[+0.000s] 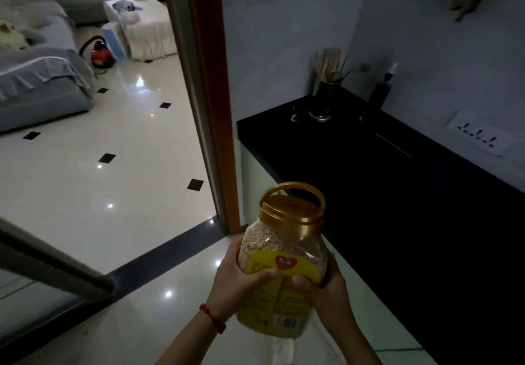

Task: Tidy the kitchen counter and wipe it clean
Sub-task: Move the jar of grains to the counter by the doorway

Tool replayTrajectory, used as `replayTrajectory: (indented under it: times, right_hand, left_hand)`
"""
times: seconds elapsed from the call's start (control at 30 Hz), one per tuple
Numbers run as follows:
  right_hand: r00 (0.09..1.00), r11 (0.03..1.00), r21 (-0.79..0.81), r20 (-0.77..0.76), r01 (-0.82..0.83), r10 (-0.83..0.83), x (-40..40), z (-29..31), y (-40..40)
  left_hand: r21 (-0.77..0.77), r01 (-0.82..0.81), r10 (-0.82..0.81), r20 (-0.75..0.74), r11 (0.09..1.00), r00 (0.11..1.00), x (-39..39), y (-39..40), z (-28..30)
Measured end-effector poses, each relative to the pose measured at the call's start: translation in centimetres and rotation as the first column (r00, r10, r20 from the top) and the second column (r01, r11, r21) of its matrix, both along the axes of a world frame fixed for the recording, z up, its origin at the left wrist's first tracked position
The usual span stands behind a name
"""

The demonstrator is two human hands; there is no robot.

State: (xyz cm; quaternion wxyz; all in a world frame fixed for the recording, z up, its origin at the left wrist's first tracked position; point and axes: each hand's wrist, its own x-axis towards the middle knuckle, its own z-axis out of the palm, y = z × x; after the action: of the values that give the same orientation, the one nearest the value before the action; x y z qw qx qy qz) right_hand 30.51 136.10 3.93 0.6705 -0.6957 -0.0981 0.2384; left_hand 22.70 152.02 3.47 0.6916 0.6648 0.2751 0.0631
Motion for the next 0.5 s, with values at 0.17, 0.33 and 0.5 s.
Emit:
replayTrajectory:
  times: [0.17, 0.33, 0.5]
  right_hand:
    - [0.999, 0.999, -0.025, 0.041, 0.035, -0.034, 8.4, -1.1, 2.5]
    - [1.0, 0.999, 0.034, 0.003, 0.007, -0.007, 16.9, -0.3, 5.7]
    - [0.998, 0.997, 0.056, -0.013, -0.054, 0.055, 23.5, 0.8, 9.2]
  left_hand:
    - [-0.006, 0.032, -0.032, 0.005, 0.999, 0.999, 8.7, 2.8, -0.9]
    - [0.006, -0.001, 0.001, 0.021, 1.0, 1.0, 16.6, 5.9, -0.2]
    - [0.023, -0.047, 0.045, 0.069, 0.999, 0.997, 22.6, 9.1, 0.2]
